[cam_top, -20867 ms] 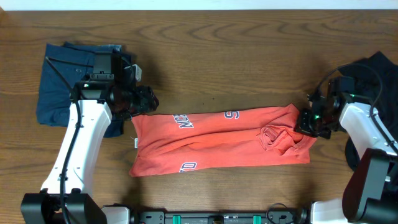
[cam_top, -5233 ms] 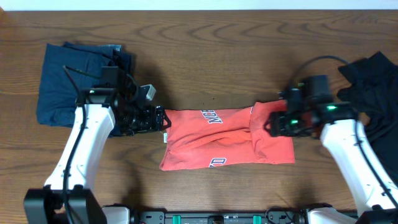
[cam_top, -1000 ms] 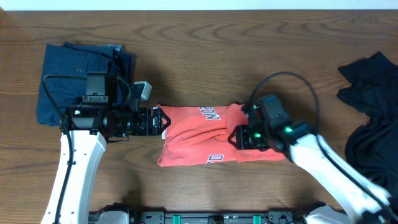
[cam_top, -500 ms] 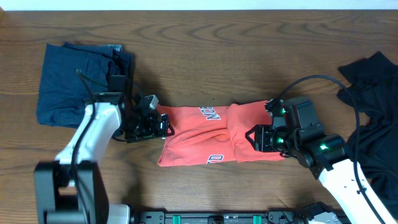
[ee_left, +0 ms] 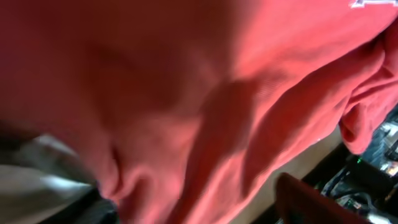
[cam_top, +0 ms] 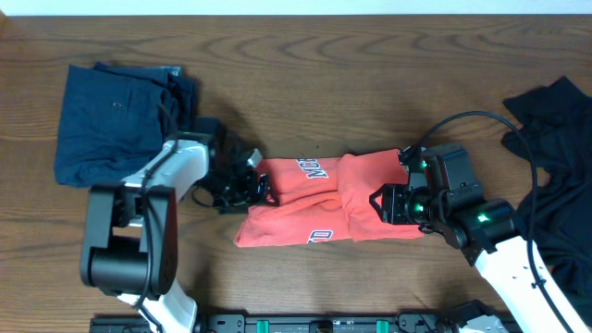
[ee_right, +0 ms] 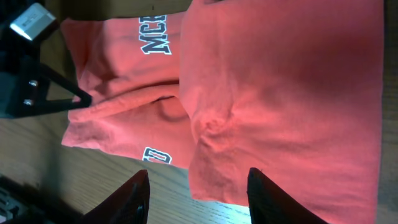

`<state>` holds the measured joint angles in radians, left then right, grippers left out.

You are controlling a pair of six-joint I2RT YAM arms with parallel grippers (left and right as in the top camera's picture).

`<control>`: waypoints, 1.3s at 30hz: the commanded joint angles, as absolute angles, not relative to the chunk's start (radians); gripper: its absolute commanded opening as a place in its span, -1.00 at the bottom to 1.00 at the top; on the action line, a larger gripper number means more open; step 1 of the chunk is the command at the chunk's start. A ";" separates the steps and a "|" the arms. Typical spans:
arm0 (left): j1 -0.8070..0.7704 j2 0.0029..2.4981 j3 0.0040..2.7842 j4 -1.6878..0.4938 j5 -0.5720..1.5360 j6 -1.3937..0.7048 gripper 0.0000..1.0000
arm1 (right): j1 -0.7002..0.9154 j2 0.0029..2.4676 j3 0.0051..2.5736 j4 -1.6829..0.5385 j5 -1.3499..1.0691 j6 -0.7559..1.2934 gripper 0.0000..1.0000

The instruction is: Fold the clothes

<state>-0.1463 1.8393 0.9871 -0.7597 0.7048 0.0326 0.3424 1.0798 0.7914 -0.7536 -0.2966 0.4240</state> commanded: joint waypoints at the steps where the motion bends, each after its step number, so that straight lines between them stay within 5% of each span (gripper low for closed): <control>1: -0.191 1.900 0.966 -0.735 0.640 0.048 0.21 | 0.331 1.075 0.800 -0.762 -0.283 0.409 -0.03; 4: -0.207 1.900 0.966 -0.738 0.609 0.048 -0.59 | 0.331 1.075 0.800 -0.776 -0.275 0.409 -0.04; 6: -0.206 1.900 0.966 -0.743 0.609 0.048 -0.88 | 0.331 1.075 0.800 -0.782 -0.268 0.409 -0.04; 21: -0.162 1.741 1.286 -1.246 0.294 0.082 -0.88 | 0.293 1.087 0.800 -0.808 -0.155 0.369 -0.24; 39: -0.390 1.565 1.401 -1.265 0.302 -0.006 -0.88 | 0.309 1.547 0.797 -0.658 -0.313 0.242 -0.55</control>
<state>-0.3599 1.5810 1.3808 -1.2678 0.3096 0.0193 0.3099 1.4887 0.7910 -0.6727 -0.2684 0.2684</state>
